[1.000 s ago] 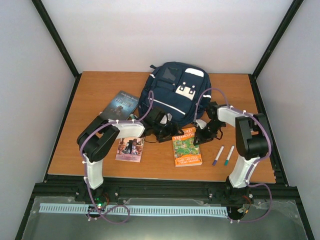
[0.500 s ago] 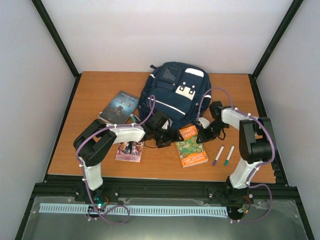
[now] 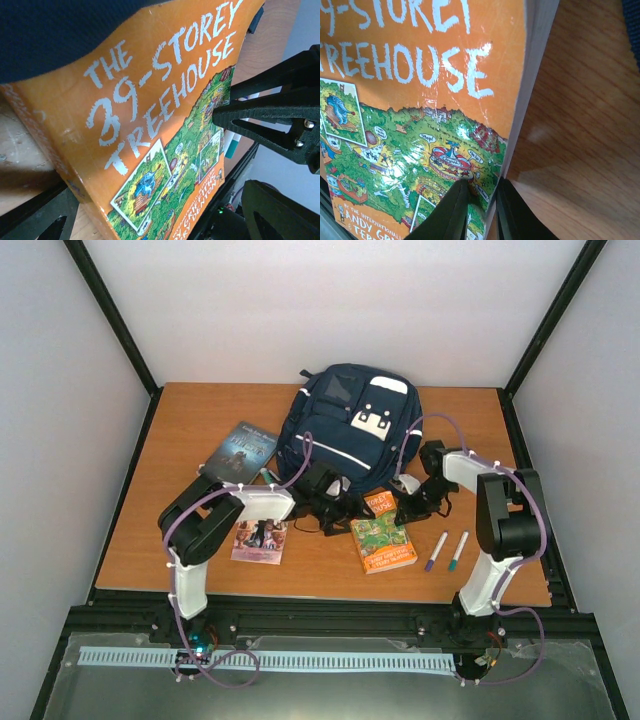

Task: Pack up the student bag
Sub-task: Pick up the book from the center of the board.

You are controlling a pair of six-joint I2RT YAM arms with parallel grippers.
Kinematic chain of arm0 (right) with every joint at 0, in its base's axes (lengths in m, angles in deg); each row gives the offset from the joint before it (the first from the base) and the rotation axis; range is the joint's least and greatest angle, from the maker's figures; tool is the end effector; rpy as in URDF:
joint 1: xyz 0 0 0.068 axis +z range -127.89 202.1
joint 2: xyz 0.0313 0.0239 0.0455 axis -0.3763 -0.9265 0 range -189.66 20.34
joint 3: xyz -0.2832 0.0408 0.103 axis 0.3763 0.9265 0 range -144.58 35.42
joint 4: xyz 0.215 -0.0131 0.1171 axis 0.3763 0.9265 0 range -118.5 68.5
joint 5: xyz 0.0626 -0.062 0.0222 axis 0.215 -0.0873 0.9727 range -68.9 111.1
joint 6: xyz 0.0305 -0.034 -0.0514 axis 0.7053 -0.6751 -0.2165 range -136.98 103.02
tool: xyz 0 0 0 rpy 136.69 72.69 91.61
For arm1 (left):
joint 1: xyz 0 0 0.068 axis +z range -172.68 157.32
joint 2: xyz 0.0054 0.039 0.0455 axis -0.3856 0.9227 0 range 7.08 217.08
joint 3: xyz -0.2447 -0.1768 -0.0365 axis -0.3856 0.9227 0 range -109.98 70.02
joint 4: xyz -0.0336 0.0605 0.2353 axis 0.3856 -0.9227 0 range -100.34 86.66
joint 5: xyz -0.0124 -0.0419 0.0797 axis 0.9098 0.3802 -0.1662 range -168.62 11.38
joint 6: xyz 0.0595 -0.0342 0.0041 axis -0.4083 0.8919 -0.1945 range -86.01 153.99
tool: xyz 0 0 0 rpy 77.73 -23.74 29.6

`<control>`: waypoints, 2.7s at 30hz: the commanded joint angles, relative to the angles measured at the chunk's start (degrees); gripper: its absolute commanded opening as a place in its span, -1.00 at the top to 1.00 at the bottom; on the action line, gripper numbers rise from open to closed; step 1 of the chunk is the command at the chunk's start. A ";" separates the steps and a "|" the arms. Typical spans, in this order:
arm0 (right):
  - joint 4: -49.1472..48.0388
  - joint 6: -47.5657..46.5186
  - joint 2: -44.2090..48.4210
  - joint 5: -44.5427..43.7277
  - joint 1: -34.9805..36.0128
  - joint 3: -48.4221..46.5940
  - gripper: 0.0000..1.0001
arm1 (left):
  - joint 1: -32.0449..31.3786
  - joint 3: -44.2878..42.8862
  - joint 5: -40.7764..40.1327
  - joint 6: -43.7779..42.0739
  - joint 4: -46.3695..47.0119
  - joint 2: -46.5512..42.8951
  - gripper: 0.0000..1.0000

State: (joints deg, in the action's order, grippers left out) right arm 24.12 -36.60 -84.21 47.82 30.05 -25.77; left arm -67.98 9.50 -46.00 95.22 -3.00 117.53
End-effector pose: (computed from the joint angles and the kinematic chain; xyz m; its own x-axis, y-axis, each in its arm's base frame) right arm 0.2820 0.0646 0.1646 -0.9019 -0.4288 -0.0520 -0.4034 0.7933 0.4560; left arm 0.2561 -0.3013 0.1634 -0.9980 -0.0411 0.0480 -0.0631 0.6401 -0.7657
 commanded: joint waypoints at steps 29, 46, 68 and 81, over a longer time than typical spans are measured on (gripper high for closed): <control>-6.30 -1.57 -0.12 -13.46 -0.35 4.53 0.67 | -4.10 2.42 -4.42 -2.67 16.37 -6.75 0.74; -1.09 -4.70 25.57 -7.63 -1.09 -0.35 -0.09 | -4.06 4.18 -4.03 -19.20 -9.31 -24.18 0.98; -7.79 -5.14 33.77 39.07 -1.05 -9.14 -1.00 | 3.55 -5.62 -5.77 -35.41 -17.13 -45.74 0.98; -9.09 -2.06 29.88 45.70 0.75 -8.60 -1.00 | 3.64 -4.54 -3.04 -32.84 -10.19 -48.67 0.98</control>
State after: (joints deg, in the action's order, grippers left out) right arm 17.28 -40.49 -54.64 89.16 29.59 -35.30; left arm -64.42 7.60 -51.49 61.39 -20.55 70.82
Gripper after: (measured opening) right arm 0.999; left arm 0.177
